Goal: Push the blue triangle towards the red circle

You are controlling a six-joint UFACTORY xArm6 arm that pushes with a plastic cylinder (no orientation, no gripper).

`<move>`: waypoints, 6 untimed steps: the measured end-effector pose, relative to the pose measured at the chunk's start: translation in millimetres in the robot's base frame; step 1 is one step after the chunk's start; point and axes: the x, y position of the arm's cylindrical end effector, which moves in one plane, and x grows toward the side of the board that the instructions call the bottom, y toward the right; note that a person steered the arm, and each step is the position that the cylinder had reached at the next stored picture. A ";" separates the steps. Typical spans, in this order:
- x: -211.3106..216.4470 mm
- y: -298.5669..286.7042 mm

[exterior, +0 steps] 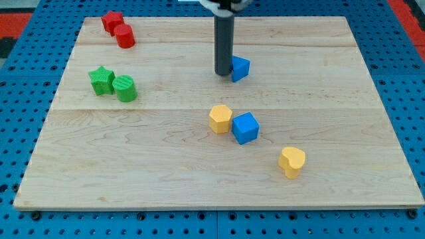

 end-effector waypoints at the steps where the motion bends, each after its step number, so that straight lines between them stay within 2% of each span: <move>1: 23.5 3.7; 2: -11.8 30.3; 3: -55.6 -15.2; 4: -29.4 -13.3; 5: -27.4 11.5; 6: -65.1 75.6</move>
